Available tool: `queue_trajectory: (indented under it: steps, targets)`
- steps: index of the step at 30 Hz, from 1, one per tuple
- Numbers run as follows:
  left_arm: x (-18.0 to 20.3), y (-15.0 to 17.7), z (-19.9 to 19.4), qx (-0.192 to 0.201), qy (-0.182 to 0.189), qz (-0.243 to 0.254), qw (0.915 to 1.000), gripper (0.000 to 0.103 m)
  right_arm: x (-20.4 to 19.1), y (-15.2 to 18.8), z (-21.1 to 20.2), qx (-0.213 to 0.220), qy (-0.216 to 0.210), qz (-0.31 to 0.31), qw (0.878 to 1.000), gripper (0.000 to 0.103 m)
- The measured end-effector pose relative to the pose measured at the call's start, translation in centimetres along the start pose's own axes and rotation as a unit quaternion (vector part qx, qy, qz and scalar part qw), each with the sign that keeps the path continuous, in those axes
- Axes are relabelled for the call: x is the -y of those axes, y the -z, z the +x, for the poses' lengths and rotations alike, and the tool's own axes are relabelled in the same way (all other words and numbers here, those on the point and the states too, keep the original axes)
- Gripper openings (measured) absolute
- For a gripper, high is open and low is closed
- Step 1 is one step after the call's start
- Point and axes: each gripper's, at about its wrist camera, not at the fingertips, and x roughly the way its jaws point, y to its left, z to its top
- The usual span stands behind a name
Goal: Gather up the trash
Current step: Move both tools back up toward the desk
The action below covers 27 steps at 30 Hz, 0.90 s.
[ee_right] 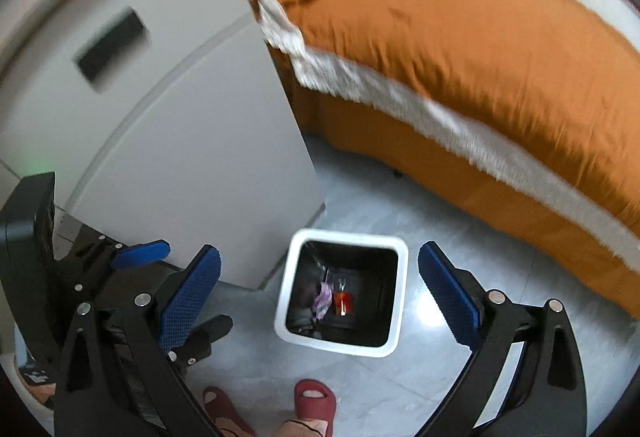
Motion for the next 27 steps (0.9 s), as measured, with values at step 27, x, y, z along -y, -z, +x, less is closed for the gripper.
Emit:
queue_trajectory:
  steps: [27]
  targets:
    - [-8.2, 2.0, -37.3, 0.218, -0.202, -0.170, 0.9396, 0.098, -22.8, -10.5, -19.2, 0.125, -0.196, -0.146, 0.962, 0.098]
